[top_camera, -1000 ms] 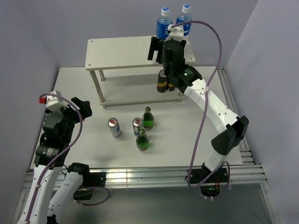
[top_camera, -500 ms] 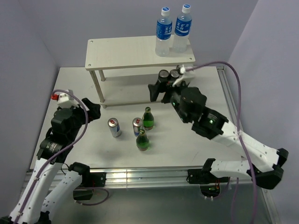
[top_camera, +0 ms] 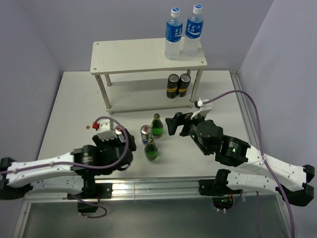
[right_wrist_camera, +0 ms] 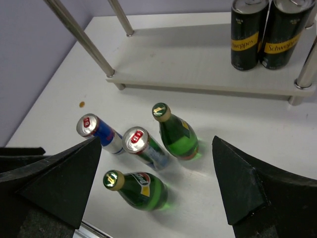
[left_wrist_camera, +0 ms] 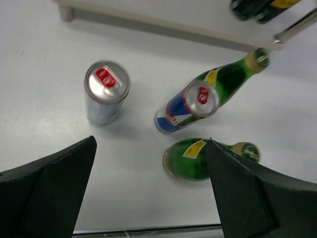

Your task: Place and organize the beverage onto the shelf

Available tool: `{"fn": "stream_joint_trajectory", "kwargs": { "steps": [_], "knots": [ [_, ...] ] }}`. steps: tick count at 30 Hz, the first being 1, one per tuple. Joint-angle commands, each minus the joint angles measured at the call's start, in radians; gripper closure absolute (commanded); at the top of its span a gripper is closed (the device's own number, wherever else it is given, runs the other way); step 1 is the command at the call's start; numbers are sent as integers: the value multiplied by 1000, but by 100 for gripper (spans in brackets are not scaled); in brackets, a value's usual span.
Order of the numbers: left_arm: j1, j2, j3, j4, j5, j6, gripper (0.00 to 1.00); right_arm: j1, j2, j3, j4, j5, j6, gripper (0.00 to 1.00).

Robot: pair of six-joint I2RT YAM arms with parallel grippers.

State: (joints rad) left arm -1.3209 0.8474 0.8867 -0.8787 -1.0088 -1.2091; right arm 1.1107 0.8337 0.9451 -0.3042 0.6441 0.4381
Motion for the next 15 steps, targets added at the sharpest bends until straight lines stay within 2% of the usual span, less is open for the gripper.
{"fn": "stream_joint_trajectory", "kwargs": {
  "steps": [1,3,7,10,11,13,14,15],
  "knots": [
    [-130,168,41,-475,-246,-680,1,9,-65,-25,-35,39,37,0],
    [-155,244,46,-494,-234,-724,1,9,-82,-34,-55,42,39,0],
    [-162,286,-6,-453,-220,-761,1,9,-111,-72,-59,46,40,0],
    [-161,246,-100,-311,-220,-696,1,9,-133,-97,-58,42,47,0],
    [-152,230,-124,-258,-218,-623,1,9,-136,-103,-58,40,48,0],
    [-132,171,-196,-14,-188,-468,1,9,-142,-117,-61,40,51,0],
    [-95,154,-221,74,-169,-293,1,9,-148,-121,-61,40,53,0],
    [-75,131,-260,139,-148,-233,1,9,-151,-129,-61,42,53,0]
  ]
}}
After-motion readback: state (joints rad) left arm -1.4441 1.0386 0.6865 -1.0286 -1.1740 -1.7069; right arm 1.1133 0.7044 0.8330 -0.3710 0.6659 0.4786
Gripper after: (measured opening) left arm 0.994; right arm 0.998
